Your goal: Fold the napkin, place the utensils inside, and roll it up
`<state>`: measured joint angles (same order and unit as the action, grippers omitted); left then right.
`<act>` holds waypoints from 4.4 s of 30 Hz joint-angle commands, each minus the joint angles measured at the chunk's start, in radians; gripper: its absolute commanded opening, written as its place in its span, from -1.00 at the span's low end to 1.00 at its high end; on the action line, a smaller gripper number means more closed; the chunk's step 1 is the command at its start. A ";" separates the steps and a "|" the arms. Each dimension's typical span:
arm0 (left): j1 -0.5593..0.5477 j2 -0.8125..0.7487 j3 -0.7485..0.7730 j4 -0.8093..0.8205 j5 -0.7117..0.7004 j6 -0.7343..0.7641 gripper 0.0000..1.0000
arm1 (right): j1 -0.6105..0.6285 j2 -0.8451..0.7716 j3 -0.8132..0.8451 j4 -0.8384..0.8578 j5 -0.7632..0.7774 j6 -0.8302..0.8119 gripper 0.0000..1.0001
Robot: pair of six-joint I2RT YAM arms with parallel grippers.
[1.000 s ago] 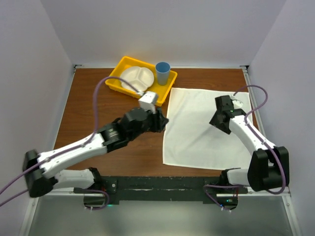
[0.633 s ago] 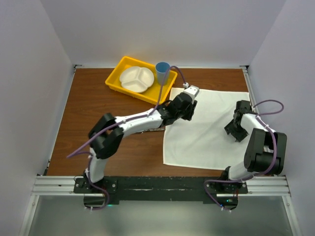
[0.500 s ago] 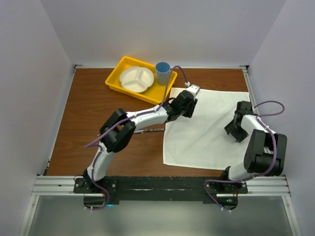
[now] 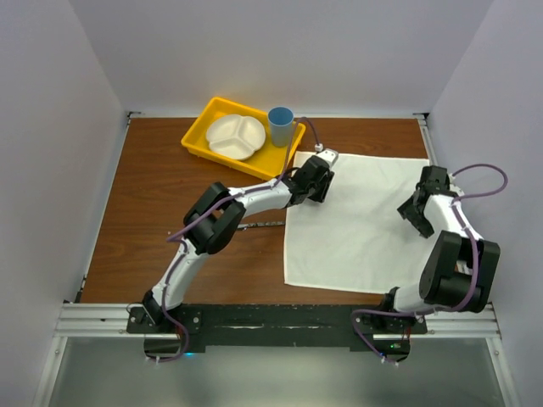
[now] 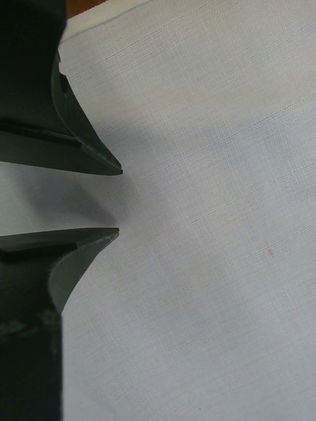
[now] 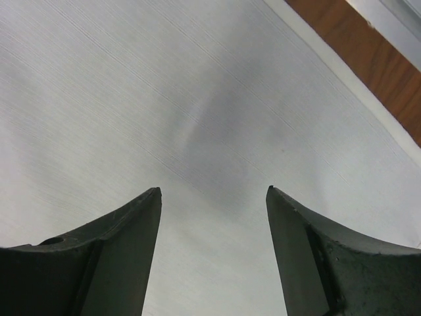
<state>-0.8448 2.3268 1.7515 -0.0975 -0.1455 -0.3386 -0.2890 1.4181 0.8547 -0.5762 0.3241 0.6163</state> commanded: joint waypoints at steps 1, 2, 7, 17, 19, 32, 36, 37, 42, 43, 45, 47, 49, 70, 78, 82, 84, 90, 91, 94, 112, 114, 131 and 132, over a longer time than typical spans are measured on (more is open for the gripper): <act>0.010 0.031 0.057 -0.002 0.012 0.016 -0.15 | -0.004 0.105 0.078 0.071 0.027 -0.006 0.43; 0.015 0.035 0.060 -0.005 0.017 0.009 -0.15 | -0.004 0.125 0.092 0.081 0.033 -0.004 0.43; 0.027 0.049 0.059 -0.007 0.047 0.003 -0.14 | -0.025 0.225 0.110 0.072 0.050 0.016 0.44; 0.029 0.000 0.042 -0.018 0.109 0.036 -0.08 | -0.101 0.165 0.052 0.087 0.014 -0.033 0.47; 0.029 -0.033 0.057 -0.044 0.135 0.036 -0.03 | -0.092 0.139 0.090 0.070 0.013 -0.052 0.53; 0.049 -0.597 -0.128 -0.243 0.097 0.004 0.25 | 0.612 -0.157 0.149 -0.108 0.009 -0.043 0.68; 0.091 -0.907 -0.306 -0.290 0.040 -0.036 0.35 | 0.877 -0.153 0.101 -0.122 -0.034 -0.053 0.67; 0.113 -0.955 -0.337 -0.307 0.009 -0.046 0.36 | 0.949 -0.150 0.099 -0.120 -0.030 -0.055 0.65; 0.148 -1.234 -0.438 -0.482 -0.178 -0.099 0.44 | 1.405 -0.082 0.102 -0.123 0.019 -0.026 0.64; 0.148 -1.268 -0.449 -0.499 -0.196 -0.108 0.45 | 1.462 -0.070 0.110 -0.117 0.026 -0.032 0.64; 0.148 -1.410 -0.478 -0.562 -0.257 -0.158 0.50 | 1.621 -0.013 0.124 -0.070 -0.024 -0.044 0.56; 0.148 -1.470 -0.504 -0.579 -0.267 -0.191 0.50 | 1.640 0.028 0.124 -0.048 -0.065 -0.049 0.36; 0.148 -1.500 -0.533 -0.593 -0.264 -0.217 0.51 | 1.647 0.041 0.115 -0.031 -0.071 -0.049 0.19; 0.148 -1.422 -0.572 -0.505 -0.223 -0.168 0.52 | 1.587 0.139 0.060 0.013 0.006 -0.085 0.06; 0.147 -1.423 -0.563 -0.507 -0.235 -0.160 0.53 | 1.559 0.149 -0.014 0.124 -0.085 -0.090 0.01; 0.147 -1.390 -0.517 -0.522 -0.236 -0.148 0.53 | 1.559 0.206 -0.011 0.128 -0.077 -0.086 -0.08; 0.148 -1.376 -0.485 -0.531 -0.232 -0.145 0.53 | 1.559 0.205 -0.014 0.124 -0.066 -0.076 -0.23; 0.148 -1.367 -0.472 -0.518 -0.218 -0.152 0.53 | 1.559 0.148 -0.008 0.078 -0.005 -0.078 -0.55; 0.148 -1.367 -0.475 -0.516 -0.218 -0.154 0.53 | 1.559 0.144 0.000 0.061 -0.002 -0.078 -0.58; 0.148 -1.371 -0.491 -0.510 -0.213 -0.157 0.52 | 1.558 0.130 0.041 0.017 0.026 -0.072 -0.72; 0.148 -1.478 -0.678 -0.355 -0.016 -0.155 0.52 | 1.027 -0.097 0.240 -0.231 0.179 -0.093 -1.00; 0.148 -1.485 -0.710 -0.326 0.067 -0.165 0.52 | 0.882 -0.099 0.268 -0.219 0.197 -0.134 -1.00; 0.148 -1.322 -0.666 -0.249 0.235 -0.123 0.48 | 0.243 0.370 0.596 0.036 0.138 -0.343 -1.00; 0.148 -1.313 -0.662 -0.252 0.225 -0.117 0.49 | 0.238 0.389 0.609 0.048 0.133 -0.348 -1.00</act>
<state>-0.6987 0.9897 1.0256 -0.3828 0.0727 -0.5011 -0.0364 1.7721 1.3773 -0.6132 0.4717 0.3122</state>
